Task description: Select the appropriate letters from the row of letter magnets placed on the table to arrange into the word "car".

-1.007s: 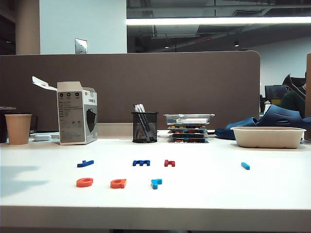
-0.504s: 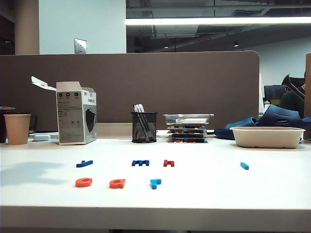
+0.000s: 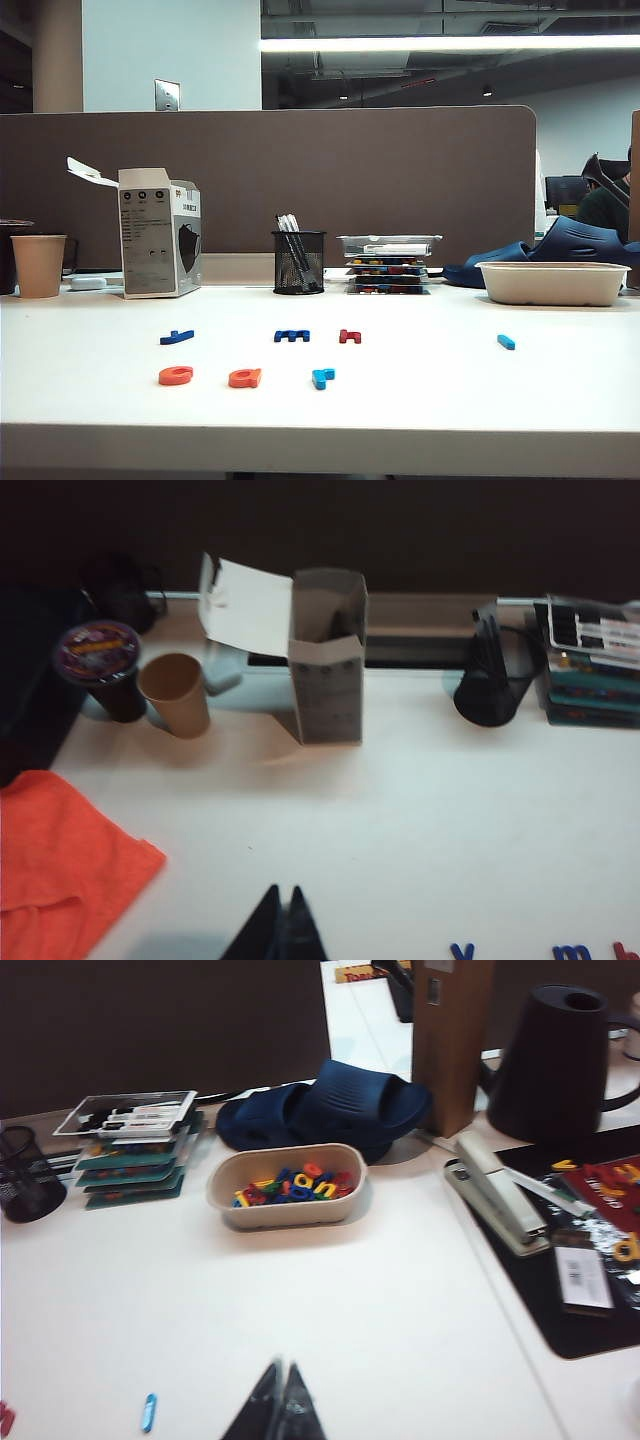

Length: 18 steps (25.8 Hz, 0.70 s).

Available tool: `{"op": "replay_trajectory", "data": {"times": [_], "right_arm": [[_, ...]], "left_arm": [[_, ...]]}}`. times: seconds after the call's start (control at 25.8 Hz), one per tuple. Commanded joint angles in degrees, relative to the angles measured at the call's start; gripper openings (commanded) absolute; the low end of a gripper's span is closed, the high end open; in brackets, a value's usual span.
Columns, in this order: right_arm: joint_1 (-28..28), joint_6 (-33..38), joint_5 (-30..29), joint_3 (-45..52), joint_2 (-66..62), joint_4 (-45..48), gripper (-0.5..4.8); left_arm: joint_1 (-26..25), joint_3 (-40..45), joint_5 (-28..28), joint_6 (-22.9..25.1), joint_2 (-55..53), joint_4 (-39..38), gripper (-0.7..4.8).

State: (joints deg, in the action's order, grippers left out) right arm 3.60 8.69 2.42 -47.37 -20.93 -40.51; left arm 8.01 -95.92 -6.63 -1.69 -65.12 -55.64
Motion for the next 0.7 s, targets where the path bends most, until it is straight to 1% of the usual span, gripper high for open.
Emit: {"op": "replay_trajectory", "data": {"times": [0.04,0.15,0.23,0.39,0.62,0.7], "right_arm": [[-0.04,-0.04,-2.16,4.90,3.80,3.91,-0.02],[-0.04,0.00,-2.60,7.23,5.64,4.46,-0.02],[-0.04,0.11,-2.58,9.44,7.61,4.59,-0.02],[-0.04,0.31,-2.62,11.72,9.77,4.92,-0.02],[-0.07,0.33,-2.64,15.15,13.25,6.49,-0.02],[-0.07,0.35,-3.17,16.41,14.75,7.08,-0.02]], "left_arm": [[-3.67,2.23,0.55,1.09,5.57,2.67,-0.06],[-4.02,5.84,0.44,1.40,9.79,3.37,-0.06],[-4.02,12.57,0.28,1.70,16.28,4.63,-0.06],[-4.02,19.69,0.44,1.68,23.52,5.44,-0.06],[-3.85,28.65,0.50,-0.39,33.07,6.88,-0.06],[-3.85,31.45,0.81,-0.31,36.15,7.34,-0.06]]}}
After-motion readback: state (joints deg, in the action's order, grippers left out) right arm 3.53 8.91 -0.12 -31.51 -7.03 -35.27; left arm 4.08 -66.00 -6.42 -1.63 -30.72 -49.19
